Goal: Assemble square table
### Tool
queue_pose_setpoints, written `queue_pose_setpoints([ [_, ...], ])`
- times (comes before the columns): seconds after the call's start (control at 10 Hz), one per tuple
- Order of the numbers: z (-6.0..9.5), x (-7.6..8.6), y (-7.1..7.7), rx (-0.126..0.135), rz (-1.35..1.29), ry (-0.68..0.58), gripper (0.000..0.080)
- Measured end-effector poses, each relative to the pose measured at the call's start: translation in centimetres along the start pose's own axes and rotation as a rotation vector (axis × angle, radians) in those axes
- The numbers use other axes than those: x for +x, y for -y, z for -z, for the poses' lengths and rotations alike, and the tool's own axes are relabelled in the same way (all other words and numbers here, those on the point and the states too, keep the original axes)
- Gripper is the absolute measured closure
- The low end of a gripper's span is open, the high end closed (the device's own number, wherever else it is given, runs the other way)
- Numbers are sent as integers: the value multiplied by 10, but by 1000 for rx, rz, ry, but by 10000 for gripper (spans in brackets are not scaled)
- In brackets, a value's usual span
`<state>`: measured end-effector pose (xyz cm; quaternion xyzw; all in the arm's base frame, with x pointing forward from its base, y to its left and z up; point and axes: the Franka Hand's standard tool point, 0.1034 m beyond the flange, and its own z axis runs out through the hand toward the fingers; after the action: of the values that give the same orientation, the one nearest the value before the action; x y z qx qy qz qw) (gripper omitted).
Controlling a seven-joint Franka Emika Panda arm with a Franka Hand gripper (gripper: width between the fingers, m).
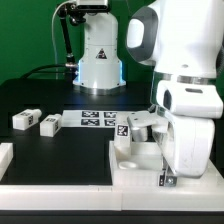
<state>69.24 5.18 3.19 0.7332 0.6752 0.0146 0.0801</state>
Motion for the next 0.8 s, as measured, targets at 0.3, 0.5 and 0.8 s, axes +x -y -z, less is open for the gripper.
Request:
queue_pose_setpoints([
  [0.3, -1, -2, 1, 2, 0, 1, 655],
  [0.5, -1, -3, 1, 3, -1, 1, 380],
  [0.8, -1, -4, 1, 3, -3, 2, 170],
])
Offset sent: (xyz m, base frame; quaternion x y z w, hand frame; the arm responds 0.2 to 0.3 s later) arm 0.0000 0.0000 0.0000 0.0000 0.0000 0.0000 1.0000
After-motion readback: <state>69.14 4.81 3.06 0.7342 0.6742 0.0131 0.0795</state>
